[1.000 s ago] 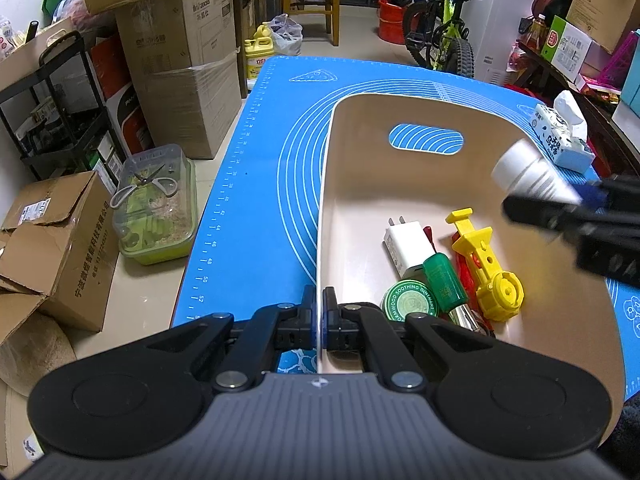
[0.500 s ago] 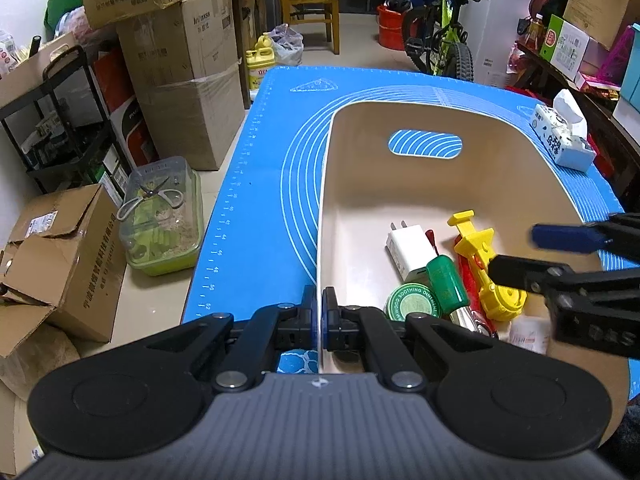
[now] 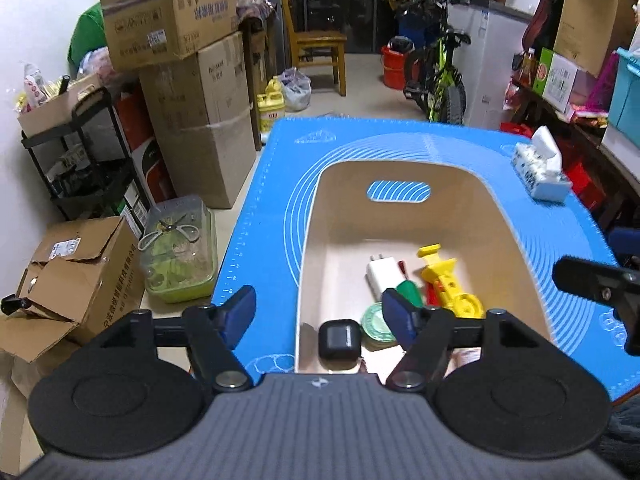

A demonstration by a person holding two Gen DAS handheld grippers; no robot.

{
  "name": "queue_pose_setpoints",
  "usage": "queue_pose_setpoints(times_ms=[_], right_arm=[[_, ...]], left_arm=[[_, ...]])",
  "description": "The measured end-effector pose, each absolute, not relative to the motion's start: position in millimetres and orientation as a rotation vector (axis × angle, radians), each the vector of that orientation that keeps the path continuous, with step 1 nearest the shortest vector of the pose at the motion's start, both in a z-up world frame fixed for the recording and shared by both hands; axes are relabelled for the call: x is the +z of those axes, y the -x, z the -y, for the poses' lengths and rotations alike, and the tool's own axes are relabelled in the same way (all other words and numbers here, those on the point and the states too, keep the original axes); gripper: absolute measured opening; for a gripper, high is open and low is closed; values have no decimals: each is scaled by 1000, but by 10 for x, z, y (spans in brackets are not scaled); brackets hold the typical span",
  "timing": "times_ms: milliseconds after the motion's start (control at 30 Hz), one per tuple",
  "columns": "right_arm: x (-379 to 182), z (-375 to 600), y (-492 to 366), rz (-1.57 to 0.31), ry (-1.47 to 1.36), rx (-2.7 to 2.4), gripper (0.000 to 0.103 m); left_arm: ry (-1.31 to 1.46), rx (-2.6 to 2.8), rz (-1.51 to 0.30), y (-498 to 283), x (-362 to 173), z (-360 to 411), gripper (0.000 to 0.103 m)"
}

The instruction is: Organize rigid objects

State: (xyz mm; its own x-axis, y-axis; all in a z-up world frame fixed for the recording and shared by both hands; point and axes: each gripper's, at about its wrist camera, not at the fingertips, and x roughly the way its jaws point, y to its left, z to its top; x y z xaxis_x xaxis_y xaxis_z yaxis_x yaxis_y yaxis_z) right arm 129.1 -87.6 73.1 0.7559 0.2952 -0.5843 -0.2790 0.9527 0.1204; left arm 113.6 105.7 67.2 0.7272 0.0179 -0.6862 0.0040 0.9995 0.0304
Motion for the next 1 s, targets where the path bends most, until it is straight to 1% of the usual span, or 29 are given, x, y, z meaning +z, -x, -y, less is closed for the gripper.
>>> queue_pose_setpoints(times_ms=[133,500,700,1000], right_arm=[[845,1040,-1008,-657,-65,282,101],[1112,1315,-152,-628,-50,250,101],[1154,1501,227,-617,-87,246,101],[1072,1621,535,-622,-66,222,101]], left_arm=[[-32,16,-740,-893,841,-969,74],[-29,-3,-733,-343,1035,-733,74],[-28,-8,-741,-71,1012,-574,74],[-28,-15,-753,224,930,-482,74]])
